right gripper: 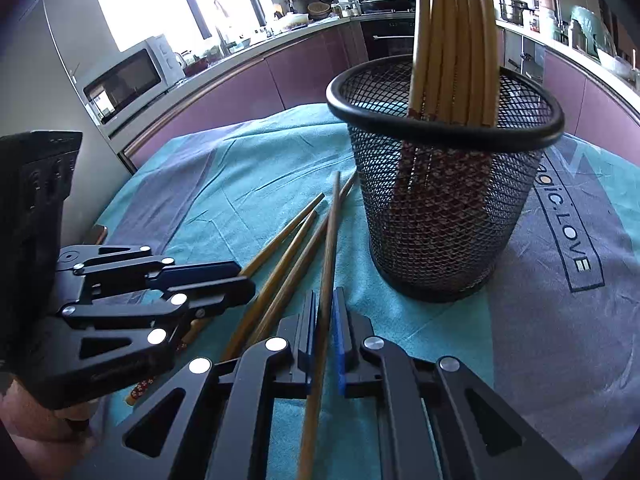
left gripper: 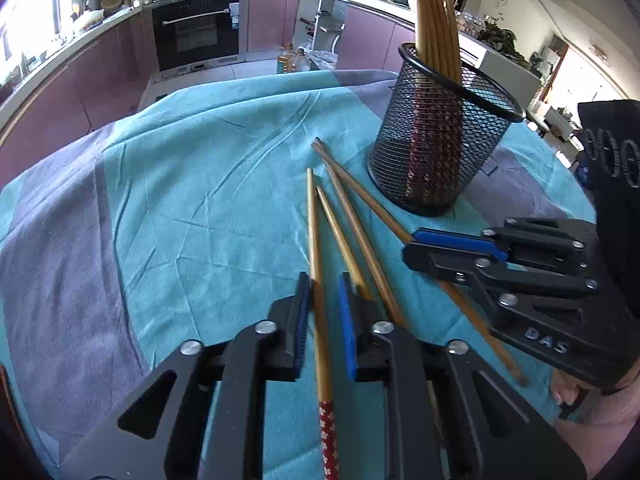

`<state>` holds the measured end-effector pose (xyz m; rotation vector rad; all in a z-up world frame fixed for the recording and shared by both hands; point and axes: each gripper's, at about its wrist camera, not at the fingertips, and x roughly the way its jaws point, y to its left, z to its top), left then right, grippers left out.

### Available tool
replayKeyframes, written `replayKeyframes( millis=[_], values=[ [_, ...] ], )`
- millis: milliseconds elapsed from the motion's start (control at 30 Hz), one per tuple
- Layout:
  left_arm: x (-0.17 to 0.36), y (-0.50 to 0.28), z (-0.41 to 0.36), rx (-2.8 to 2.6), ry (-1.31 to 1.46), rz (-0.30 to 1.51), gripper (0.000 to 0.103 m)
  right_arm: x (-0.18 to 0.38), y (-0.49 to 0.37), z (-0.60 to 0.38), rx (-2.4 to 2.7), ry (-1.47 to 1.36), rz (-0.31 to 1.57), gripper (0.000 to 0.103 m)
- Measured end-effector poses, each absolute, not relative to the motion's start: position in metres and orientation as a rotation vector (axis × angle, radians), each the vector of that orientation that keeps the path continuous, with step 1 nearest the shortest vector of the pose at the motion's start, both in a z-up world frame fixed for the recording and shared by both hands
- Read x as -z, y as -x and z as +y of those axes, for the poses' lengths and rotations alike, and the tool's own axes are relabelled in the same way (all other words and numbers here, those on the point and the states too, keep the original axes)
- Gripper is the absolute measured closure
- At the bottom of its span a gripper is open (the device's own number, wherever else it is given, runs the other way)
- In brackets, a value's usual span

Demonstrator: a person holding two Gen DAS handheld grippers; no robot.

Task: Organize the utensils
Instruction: 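Lift the chopstick in the left tool toward the mesh cup while the right tool lifts its chopstick, then lower the chopstick into the mesh cup with the left tool while the right tool lowers its own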

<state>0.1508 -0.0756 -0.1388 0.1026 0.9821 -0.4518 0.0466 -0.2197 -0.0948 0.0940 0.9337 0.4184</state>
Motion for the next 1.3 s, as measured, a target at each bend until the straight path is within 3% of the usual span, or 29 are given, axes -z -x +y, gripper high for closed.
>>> replayKeyframes(
  millis=[300,867,1300],
  values=[
    [0.126,-0.143,-0.071,0.447,-0.072,0.948,0.095,0.073,-0.032,-0.227,-0.471,-0.1,0.881,0.097],
    [0.033,-0.1,-0.059,0.595,-0.022,0.748,0.095,0.005,0.0,-0.258,-0.506,-0.116,0.692,0.097],
    [-0.007,-0.098,-0.062,0.652,0.03,0.667,0.095,-0.025,-0.003,-0.279,-0.489,-0.138,0.604,0.097]
  ],
)
